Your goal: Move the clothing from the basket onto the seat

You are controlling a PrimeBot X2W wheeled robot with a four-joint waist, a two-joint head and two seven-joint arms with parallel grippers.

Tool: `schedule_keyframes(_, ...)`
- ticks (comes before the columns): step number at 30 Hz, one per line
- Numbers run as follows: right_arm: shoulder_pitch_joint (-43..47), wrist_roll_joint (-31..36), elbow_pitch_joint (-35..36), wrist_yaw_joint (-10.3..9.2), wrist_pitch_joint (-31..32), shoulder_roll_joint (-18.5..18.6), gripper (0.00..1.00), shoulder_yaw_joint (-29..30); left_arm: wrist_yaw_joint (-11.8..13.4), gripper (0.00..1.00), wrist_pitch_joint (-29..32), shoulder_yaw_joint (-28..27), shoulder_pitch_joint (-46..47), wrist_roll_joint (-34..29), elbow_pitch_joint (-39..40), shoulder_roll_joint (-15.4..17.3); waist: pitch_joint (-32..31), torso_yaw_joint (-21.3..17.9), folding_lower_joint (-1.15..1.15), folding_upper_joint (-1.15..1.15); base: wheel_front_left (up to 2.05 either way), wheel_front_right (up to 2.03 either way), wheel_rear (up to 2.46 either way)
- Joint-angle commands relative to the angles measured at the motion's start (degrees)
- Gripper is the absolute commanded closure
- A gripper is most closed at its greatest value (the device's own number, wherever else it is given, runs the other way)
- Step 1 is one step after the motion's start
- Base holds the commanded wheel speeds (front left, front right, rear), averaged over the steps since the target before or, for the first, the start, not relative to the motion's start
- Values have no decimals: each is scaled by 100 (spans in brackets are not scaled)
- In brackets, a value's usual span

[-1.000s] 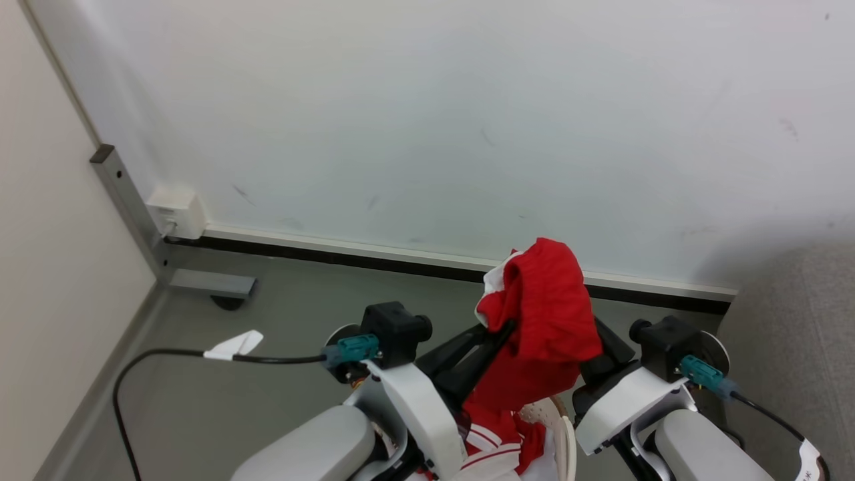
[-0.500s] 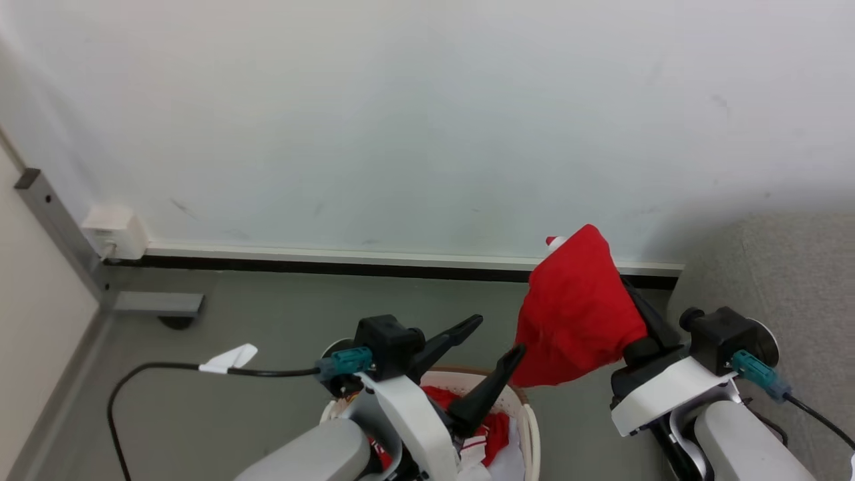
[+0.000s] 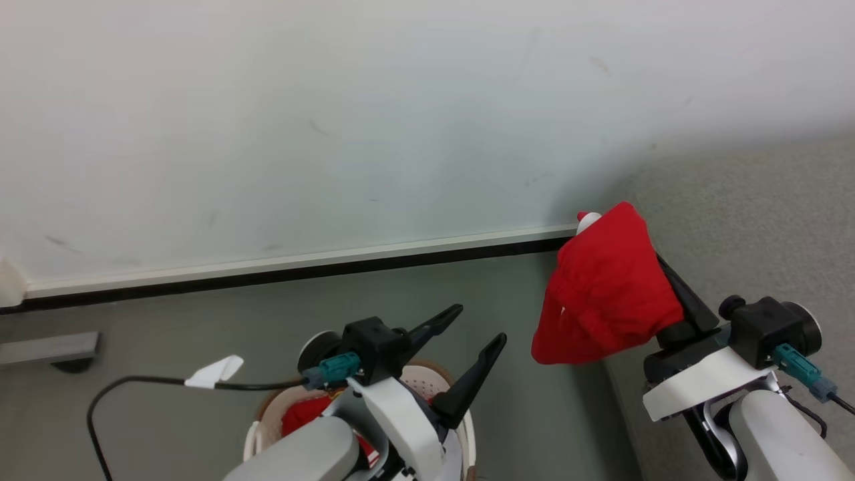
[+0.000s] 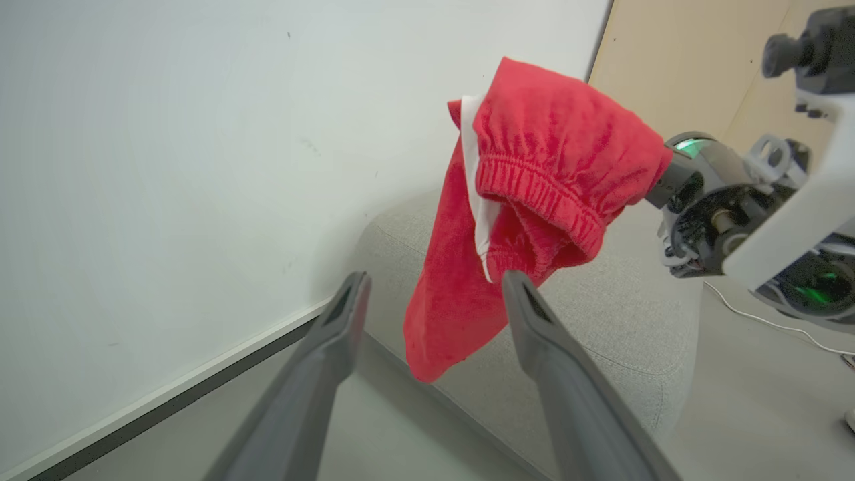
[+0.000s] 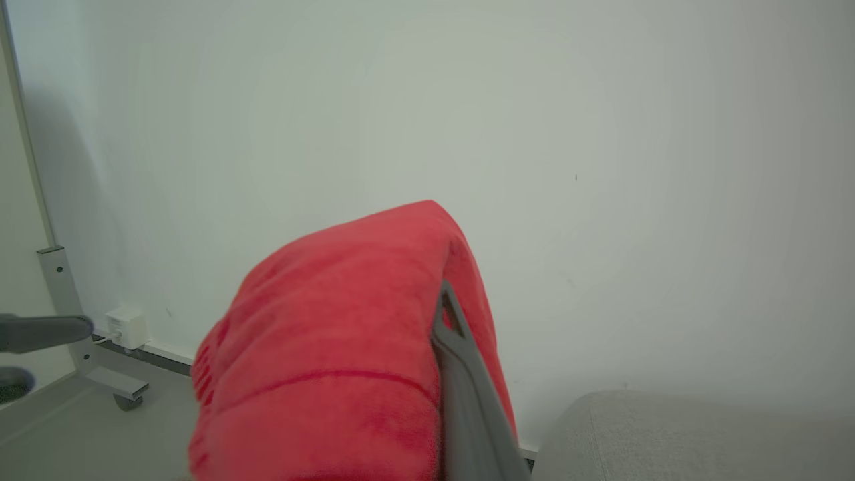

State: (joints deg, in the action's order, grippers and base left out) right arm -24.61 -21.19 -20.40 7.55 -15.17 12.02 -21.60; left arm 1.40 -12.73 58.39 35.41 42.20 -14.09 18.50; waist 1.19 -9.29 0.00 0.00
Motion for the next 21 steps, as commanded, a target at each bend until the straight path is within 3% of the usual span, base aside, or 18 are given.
schedule_keyframes(1, 22, 30, 73, -12, 3, 16, 100, 63, 21, 0, -72, 5, 57, -152, -15, 32, 140, -293, 0, 0, 0, 0, 0)
schedule_keyframes(11, 225, 192, 443, -12, 4, -23, 100, 492, 67, 0, -203, -78, 164, -516, -66, 96, 395, -986, 0, 0, 0, 0, 0)
schedule_keyframes(21, 261, 95, 591, -12, 4, -60, 100, 744, 6, 0, -241, -138, 196, -618, -121, 59, 562, -1270, 0, 0, 0, 0, 0)
